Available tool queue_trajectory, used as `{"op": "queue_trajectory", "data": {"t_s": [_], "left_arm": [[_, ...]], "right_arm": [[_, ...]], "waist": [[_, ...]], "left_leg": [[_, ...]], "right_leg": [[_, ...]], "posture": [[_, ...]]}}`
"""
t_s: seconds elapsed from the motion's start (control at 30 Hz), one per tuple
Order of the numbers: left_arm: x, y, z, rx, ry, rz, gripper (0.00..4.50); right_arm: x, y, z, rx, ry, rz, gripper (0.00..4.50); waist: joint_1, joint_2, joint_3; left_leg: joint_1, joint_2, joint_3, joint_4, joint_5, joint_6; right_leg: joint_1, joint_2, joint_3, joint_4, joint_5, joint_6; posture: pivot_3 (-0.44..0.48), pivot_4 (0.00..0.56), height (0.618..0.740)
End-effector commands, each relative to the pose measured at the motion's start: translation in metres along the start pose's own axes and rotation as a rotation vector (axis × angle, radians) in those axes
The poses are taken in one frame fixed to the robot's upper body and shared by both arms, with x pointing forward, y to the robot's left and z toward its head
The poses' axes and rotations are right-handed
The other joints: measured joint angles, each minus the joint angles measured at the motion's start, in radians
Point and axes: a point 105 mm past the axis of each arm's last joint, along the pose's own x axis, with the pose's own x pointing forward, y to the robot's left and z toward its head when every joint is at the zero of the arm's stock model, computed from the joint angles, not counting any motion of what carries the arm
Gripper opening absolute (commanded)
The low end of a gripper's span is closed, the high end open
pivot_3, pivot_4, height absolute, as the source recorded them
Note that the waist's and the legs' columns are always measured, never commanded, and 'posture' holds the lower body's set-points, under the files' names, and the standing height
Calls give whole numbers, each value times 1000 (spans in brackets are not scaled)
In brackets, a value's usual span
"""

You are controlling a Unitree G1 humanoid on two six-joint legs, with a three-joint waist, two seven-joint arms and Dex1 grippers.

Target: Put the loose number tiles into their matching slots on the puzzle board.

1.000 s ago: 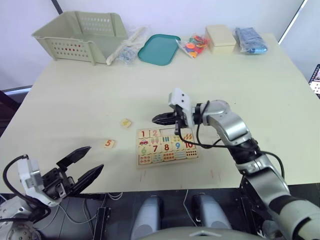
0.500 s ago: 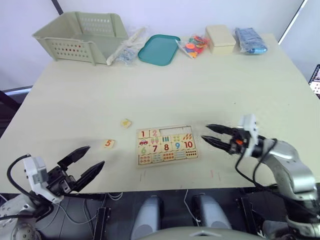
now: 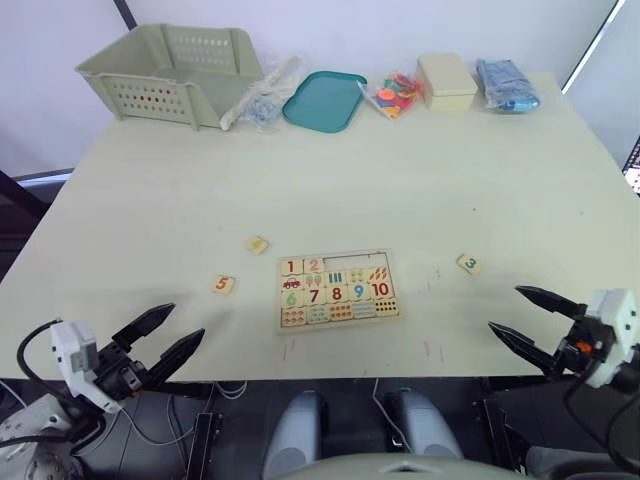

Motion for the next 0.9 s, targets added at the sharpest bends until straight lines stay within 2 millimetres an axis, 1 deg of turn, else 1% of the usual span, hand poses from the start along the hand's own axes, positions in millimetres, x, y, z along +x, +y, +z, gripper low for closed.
{"op": "queue_trajectory", "data": {"t_s": [0.03, 0.47, 0.67, 0.8, 0.9], "left_arm": [[-1, -1, 0, 13, 3, 6, 4500], [-3, -8, 0, 14, 3, -17, 4500], [0, -12, 3, 18, -8, -51, 4500], [5, -17, 8, 29, -26, -84, 4500], [8, -20, 10, 33, -36, -101, 4500]], "right_arm": [[-6, -3, 5, -30, -17, -20, 4424], [1, -5, 4, -41, -4, -11, 4424], [6, -11, 10, -52, -16, -48, 4424], [11, -20, 11, -61, 20, -90, 4424], [14, -21, 10, -68, 41, -92, 4424]], "waist": [[0, 0, 0], [2, -1, -1], [2, -1, -1], [2, -2, -1], [3, -2, -2]], "left_leg": [[0, 0, 0, 0, 0, 0], [0, 0, 0, 0, 0, 0], [0, 0, 0, 0, 0, 0], [0, 0, 1, 0, 0, 0], [0, 0, 0, 0, 0, 0]], "right_leg": [[0, 0, 0, 0, 0, 0], [0, 0, 0, 0, 0, 0], [0, 0, 0, 0, 0, 0], [0, 0, 1, 0, 0, 0], [0, 0, 1, 0, 0, 0]], "posture": [[0, 150, 740], [0, 150, 740], [0, 150, 740], [0, 150, 740], [0, 150, 740]]}}
